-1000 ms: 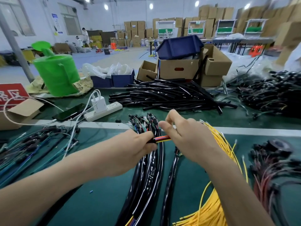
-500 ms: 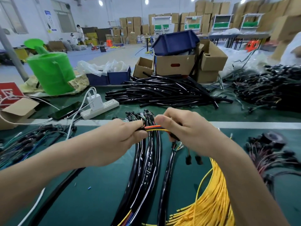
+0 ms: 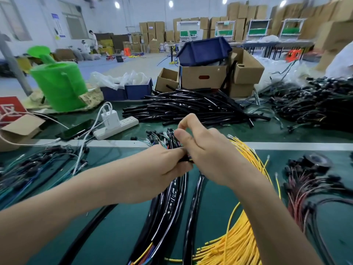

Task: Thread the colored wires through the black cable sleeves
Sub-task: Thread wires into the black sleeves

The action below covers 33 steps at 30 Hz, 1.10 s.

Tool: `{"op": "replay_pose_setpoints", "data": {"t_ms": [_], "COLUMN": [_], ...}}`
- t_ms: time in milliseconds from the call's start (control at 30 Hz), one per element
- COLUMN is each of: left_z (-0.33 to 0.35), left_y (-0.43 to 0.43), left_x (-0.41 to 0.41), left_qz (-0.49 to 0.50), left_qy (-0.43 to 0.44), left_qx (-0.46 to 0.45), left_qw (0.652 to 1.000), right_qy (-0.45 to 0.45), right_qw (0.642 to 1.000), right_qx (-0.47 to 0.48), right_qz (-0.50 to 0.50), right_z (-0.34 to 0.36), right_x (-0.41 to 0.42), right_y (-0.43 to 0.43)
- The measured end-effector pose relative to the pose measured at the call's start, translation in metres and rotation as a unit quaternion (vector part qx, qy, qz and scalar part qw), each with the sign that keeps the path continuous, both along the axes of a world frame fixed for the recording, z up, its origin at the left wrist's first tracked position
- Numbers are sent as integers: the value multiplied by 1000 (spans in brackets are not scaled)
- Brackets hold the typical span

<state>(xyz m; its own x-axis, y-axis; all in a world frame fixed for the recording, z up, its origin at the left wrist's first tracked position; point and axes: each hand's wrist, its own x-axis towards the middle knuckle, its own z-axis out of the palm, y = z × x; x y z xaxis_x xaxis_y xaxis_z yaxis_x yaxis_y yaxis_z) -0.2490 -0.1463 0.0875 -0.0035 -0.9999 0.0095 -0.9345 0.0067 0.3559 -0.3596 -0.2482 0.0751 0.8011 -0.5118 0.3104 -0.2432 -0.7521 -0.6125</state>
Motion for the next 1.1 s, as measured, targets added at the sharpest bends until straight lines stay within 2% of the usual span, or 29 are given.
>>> {"op": "replay_pose_setpoints", "data": {"t_ms": [133,267,333,400,500,567,600,667,767,900,967,1100], "left_z": [1,-6,-13,-19,-17,-11,-8,-2,0,-8,-15,-34], "left_y": [-6,-6,-10,-15,-23,-31,-35,-44,-53,-50,-42,-15], "left_x": [-2,7,17,32,51,55,53,44,26,6,4,8], "left_qz": [0,-10,-5,25,80,102,113,131,140,129,128,126], "left_qy": [-16,17,56,149,374,484,526,578,599,590,564,487], "left_qx": [-15,-43,-49,-39,-17,-39,-48,-57,-70,-75,-89,-170], "left_qw": [1000,999,997,988,924,868,842,804,786,794,811,847], "right_qy": [-29,-55,-39,-37,-142,-241,-262,-223,-158,-200,-204,-181], "right_qw": [999,998,998,994,979,950,939,943,936,876,851,827], "right_qx": [31,10,-44,-87,-45,-8,11,92,273,429,479,532], "right_qz": [13,-15,-28,-58,-140,-200,-223,-228,-156,-92,-72,-25], "right_z": [-2,-9,-13,-15,-14,-14,-15,-18,-22,-20,-22,-24], "right_x": [4,8,11,11,4,3,5,12,21,14,11,20], "right_y": [4,5,2,-5,-17,-18,-16,-11,-7,-17,-20,-14]}}
